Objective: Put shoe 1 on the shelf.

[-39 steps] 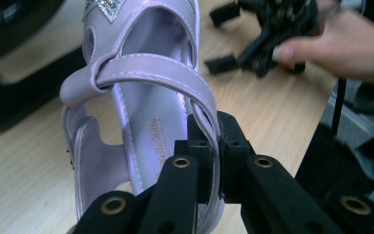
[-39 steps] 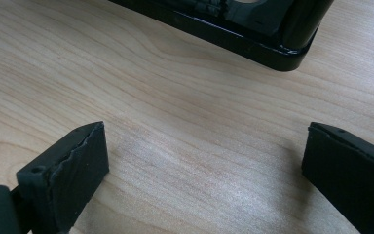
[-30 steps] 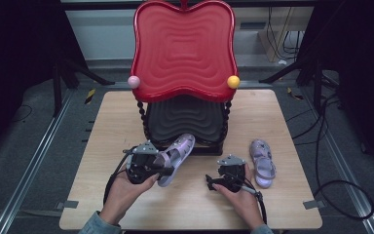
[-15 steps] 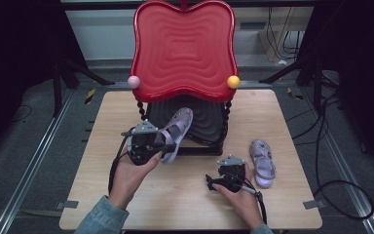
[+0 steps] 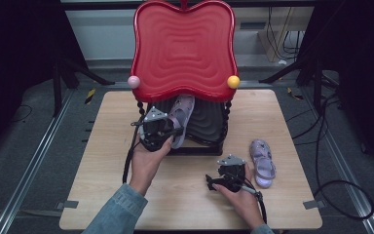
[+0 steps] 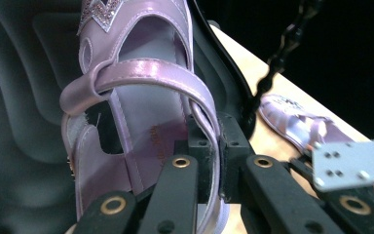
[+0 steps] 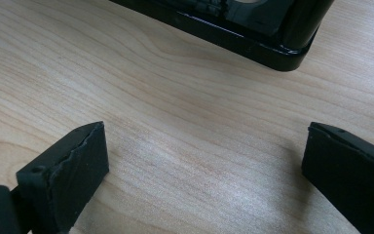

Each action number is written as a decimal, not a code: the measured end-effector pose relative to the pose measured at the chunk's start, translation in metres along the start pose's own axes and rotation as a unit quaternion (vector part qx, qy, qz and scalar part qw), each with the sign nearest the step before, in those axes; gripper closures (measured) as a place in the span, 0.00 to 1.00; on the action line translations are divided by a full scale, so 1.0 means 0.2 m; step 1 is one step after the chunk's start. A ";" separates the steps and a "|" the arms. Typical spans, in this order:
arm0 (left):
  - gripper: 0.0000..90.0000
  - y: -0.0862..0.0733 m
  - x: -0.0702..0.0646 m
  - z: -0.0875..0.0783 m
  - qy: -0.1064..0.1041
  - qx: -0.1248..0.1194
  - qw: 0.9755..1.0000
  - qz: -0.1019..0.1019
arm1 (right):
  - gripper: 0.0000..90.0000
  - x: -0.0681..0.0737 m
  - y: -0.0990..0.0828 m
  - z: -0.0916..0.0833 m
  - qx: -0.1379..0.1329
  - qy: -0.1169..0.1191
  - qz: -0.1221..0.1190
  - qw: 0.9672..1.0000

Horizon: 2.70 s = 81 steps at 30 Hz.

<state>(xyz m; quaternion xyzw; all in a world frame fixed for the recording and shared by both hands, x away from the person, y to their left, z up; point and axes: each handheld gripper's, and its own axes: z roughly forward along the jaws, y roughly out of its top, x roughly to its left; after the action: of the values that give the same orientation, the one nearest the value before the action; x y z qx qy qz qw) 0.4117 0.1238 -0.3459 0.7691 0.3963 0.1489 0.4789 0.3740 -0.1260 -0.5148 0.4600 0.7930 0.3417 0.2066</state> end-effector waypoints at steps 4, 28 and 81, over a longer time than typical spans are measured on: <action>0.96 -0.01 0.00 0.06 0.006 -0.014 1.000 -0.015 | 0.04 0.00 0.00 0.00 0.000 0.000 0.000 1.000; 0.96 -0.01 0.12 0.24 0.108 -0.075 0.991 -0.037 | 0.04 0.00 0.00 0.00 0.002 0.003 -0.002 1.000; 0.69 -0.02 0.08 0.35 0.091 -0.067 0.991 -0.068 | 0.04 -0.01 0.00 -0.01 0.001 0.009 -0.006 1.000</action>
<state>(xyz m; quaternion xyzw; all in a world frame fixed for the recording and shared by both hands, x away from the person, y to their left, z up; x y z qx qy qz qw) 0.4623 0.0936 -0.3854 0.6893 0.4790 0.2115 0.5007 0.3737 -0.1285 -0.5147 0.4525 0.7979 0.3437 0.2012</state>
